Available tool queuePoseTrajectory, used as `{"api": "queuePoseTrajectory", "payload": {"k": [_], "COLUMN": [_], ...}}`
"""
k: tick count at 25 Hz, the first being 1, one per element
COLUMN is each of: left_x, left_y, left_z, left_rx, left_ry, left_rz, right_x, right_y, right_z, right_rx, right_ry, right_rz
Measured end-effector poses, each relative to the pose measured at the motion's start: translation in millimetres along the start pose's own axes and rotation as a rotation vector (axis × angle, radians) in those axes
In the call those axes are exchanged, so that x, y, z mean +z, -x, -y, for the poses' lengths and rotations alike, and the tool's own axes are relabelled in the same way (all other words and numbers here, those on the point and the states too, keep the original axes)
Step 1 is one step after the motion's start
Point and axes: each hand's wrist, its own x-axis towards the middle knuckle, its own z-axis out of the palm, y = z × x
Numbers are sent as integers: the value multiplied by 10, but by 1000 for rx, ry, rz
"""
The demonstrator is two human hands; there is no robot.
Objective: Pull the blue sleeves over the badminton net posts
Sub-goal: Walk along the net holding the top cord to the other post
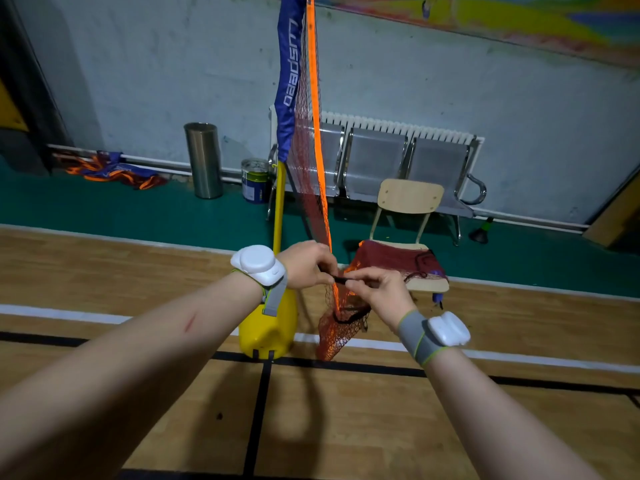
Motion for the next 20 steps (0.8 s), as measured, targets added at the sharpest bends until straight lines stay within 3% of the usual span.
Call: {"api": "queuePoseTrajectory", "payload": {"k": [6,10,17,20], "left_x": [-18,-9,-66,-18], "left_y": [144,265,470,489], "left_z": [0,32,-3,-47], "left_rx": [-71,-136,-210,-240], "left_ry": [70,64,62,40], "left_rz": [-40,-83,-151,-155], "right_x": [0,-46,-98,-121], "right_y": [119,248,337,428], "right_z": [-208,-258,-163,-82], "right_rx": [63,81,-6,-30], "right_ry": [64,-23,63,-9], "right_rz": [120,139,138,159]}}
